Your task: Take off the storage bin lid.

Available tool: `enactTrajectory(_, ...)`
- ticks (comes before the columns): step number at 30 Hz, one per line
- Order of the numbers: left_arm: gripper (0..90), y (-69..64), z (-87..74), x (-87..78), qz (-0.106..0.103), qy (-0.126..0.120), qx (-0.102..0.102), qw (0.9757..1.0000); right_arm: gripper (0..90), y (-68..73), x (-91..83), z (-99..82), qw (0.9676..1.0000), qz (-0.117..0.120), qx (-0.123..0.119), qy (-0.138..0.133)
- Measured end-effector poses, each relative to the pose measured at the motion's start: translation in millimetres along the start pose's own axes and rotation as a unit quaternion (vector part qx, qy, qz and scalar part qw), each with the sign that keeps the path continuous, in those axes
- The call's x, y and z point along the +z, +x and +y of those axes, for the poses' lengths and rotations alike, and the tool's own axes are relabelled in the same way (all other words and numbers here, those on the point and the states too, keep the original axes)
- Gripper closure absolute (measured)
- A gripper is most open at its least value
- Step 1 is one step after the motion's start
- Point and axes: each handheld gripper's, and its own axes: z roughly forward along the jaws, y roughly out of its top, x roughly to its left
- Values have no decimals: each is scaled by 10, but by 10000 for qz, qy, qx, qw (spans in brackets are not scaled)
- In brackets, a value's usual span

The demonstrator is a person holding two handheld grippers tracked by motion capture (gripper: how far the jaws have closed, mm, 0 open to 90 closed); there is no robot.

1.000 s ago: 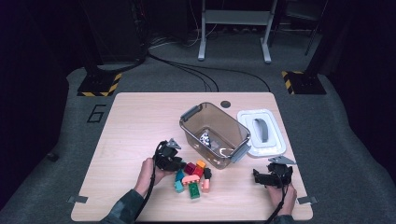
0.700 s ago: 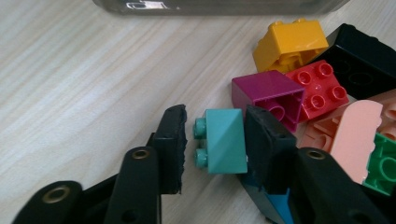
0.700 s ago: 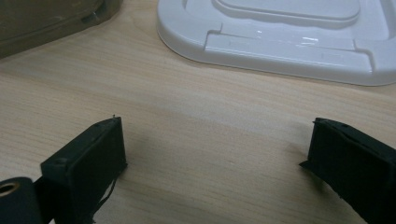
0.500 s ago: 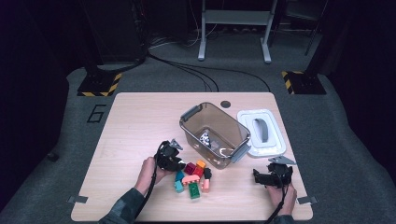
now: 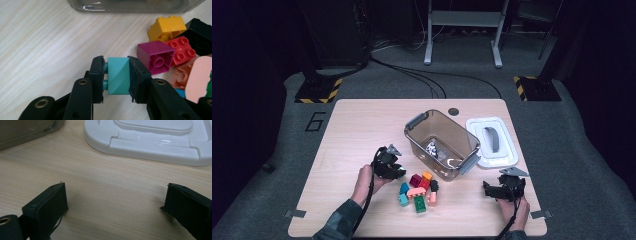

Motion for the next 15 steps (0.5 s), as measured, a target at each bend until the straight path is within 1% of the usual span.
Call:
enactTrajectory(2, 675, 28, 7, -25, 8, -30, -22, 10000, 34, 0, 0, 0, 10000, 1, -1, 1)
enactTrajectory(3, 675, 39, 12, -35, 43, -42, -32, 10000, 34, 0, 0, 0, 10000, 1, 0, 0)
enactTrajectory(5, 675, 55, 18, -49, 32, -28, -43, 10000, 34, 0, 0, 0, 10000, 1, -1, 0)
enactTrajectory(10, 676, 135, 56, -123, 118, -109, -85, 9998, 34, 0, 0, 0, 10000, 2, 0, -1)
enactTrajectory(11, 676, 146, 63, -137, 160, -120, -98, 9998, 34, -1, 0, 0, 10000, 2, -1, -1)
enactTrajectory(12, 676, 164, 73, -153, 143, -104, -89, 9998, 34, -1, 0, 0, 10000, 3, -3, 1)
enactTrajectory(15, 676, 197, 98, -194, 188, -162, -125, 9996, 33, -1, 0, 0, 10000, 5, -4, -1)
